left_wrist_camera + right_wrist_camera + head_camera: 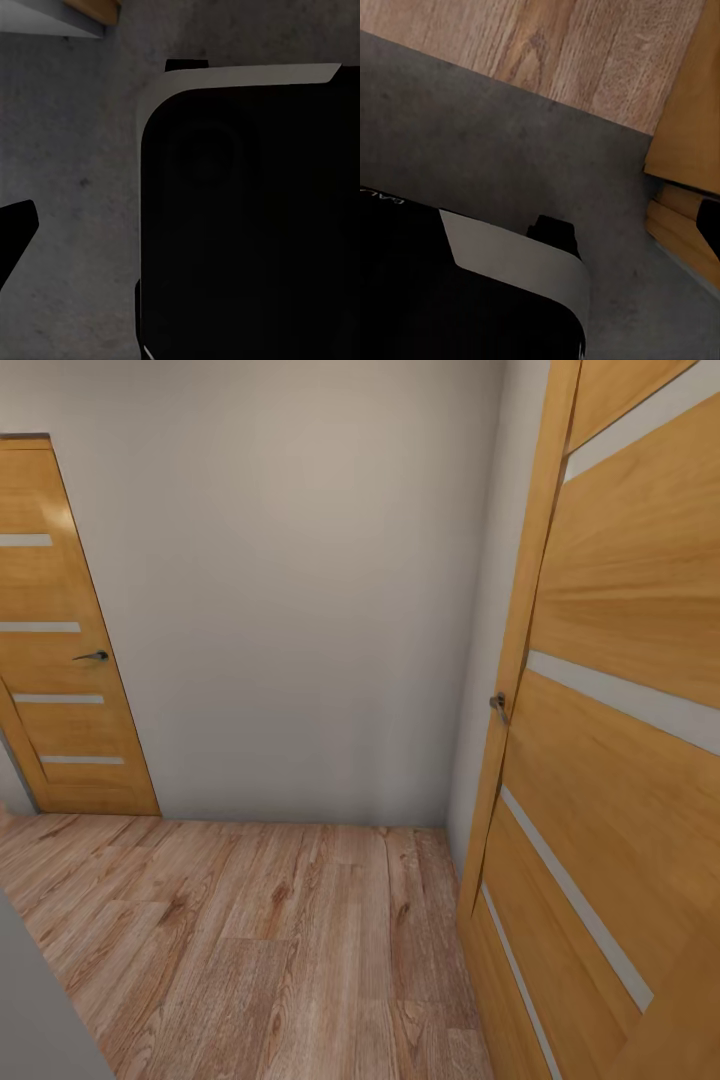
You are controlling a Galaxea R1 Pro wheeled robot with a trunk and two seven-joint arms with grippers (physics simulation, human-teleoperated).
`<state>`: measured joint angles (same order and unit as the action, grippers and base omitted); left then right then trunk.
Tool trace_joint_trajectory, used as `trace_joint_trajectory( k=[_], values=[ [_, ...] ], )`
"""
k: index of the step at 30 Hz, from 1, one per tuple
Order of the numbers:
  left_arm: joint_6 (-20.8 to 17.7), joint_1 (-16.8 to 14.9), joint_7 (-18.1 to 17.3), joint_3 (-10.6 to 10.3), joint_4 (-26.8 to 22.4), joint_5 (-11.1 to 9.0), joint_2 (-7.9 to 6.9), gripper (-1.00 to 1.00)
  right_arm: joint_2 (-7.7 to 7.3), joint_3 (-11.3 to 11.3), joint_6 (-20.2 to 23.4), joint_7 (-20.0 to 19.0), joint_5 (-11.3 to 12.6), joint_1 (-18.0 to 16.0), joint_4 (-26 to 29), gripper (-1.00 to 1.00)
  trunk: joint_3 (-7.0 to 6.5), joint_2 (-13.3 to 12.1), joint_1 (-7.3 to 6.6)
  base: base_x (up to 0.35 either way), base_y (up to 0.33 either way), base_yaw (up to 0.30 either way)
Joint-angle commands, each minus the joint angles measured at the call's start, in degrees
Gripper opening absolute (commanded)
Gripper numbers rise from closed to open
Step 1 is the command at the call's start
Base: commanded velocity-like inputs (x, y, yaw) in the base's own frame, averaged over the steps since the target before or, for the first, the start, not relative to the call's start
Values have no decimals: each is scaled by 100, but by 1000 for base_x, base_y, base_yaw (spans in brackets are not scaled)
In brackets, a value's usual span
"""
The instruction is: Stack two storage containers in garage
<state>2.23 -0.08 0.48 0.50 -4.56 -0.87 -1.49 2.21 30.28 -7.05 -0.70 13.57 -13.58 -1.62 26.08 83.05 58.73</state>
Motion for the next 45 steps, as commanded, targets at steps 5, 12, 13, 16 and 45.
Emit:
trace_joint_trajectory(
  k=[5, 12, 13, 16, 45],
  values=[
    [14, -1, 5, 3, -2, -9, 0, 100, -81, 43, -33, -9, 69, 83, -21, 100, 5, 3, 0, 0, 0, 0],
    [14, -1, 5, 3, -1, -9, 0, 100, -182, 40, -32, -9, 330, 117, -23, 100, 5, 3, 0, 0, 0, 0],
    [14, -1, 5, 3, -1, -10, 0, 100, -194, 40, -28, -9, 369, 118, -23, 100, 5, 3, 0, 0, 0, 0],
    [14, -1, 5, 3, -2, -10, 0, 100, -210, 40, -24, -9, 401, 123, -23, 100, 5, 3, 0, 0, 0, 0],
    [14, -1, 5, 8, -1, -11, -9, 100, -292, 40, -13, -17, 410, 614, -23, 100, 5, 3, 0, 0, 0, 0]
  ],
)
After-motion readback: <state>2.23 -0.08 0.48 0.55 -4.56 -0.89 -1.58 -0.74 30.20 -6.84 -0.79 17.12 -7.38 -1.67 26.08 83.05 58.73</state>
